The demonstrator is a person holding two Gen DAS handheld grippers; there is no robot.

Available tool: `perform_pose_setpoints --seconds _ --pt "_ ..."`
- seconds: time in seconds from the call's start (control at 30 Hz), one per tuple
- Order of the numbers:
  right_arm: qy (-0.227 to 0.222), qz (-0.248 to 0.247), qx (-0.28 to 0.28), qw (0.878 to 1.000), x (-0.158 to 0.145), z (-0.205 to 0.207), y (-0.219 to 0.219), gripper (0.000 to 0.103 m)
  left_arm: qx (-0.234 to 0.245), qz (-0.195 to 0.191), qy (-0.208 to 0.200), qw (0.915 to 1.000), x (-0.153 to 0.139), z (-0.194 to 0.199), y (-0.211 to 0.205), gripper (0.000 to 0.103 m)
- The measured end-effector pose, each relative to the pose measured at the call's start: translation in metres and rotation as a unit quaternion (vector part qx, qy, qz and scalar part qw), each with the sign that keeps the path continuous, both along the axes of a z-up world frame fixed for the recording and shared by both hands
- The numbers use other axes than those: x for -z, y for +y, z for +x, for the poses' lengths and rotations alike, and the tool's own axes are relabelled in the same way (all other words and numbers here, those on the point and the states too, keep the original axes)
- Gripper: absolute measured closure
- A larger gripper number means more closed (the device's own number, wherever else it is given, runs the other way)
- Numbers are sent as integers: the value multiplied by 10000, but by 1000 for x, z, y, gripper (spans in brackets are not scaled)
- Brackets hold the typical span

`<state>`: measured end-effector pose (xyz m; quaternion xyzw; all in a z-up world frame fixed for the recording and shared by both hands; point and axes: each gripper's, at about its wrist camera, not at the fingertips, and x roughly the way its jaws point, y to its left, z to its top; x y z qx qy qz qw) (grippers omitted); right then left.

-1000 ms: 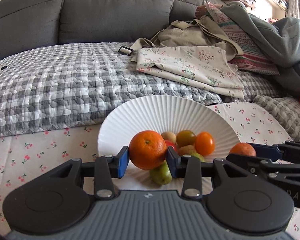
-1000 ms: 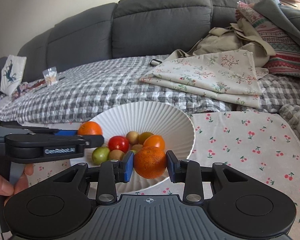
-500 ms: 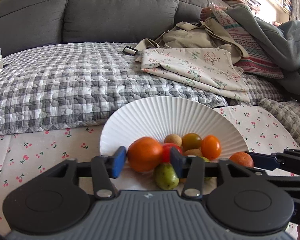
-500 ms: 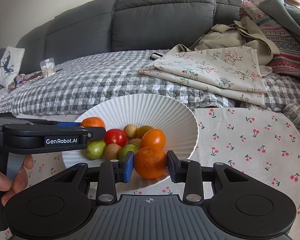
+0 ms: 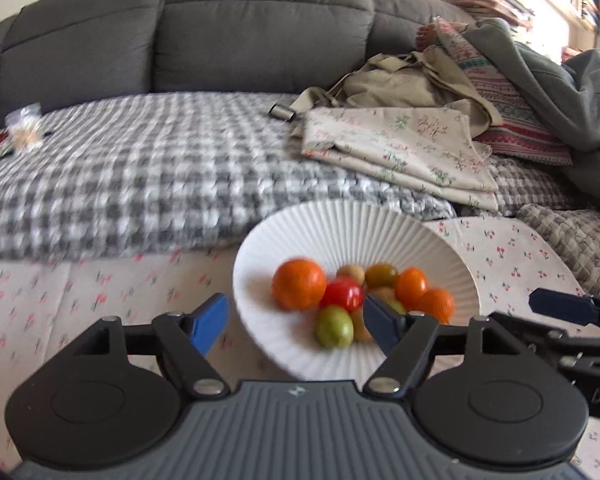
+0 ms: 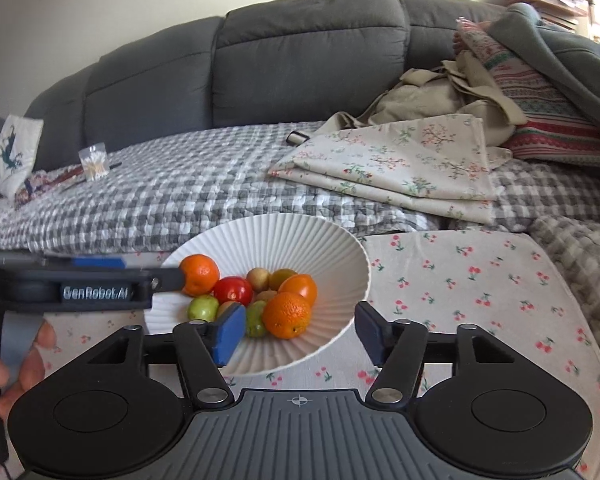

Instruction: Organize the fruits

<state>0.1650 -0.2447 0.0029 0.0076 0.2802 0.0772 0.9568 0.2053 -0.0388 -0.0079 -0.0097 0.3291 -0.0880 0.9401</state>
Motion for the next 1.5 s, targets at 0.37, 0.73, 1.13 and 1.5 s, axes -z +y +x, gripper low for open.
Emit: perform_pose_setpoints --seconds 0.37,0.73,1.13,1.5 --pt "-140 141 -201 9996 -29 -75 21 24 -518 86 25 9986 -23 -86 17 15" --pt "-63 367 -65 9993 -33 -141 30 13 -660 242 -171 9974 -37 -149 27 7" --pt "129 -30 102 9999 -29 -154 45 1 -671 502 -174 9963 -33 -158 26 1" --pt "87 -249 320 9991 -24 -153 49 0 -630 422 -134 9970 -31 -157 26 1"
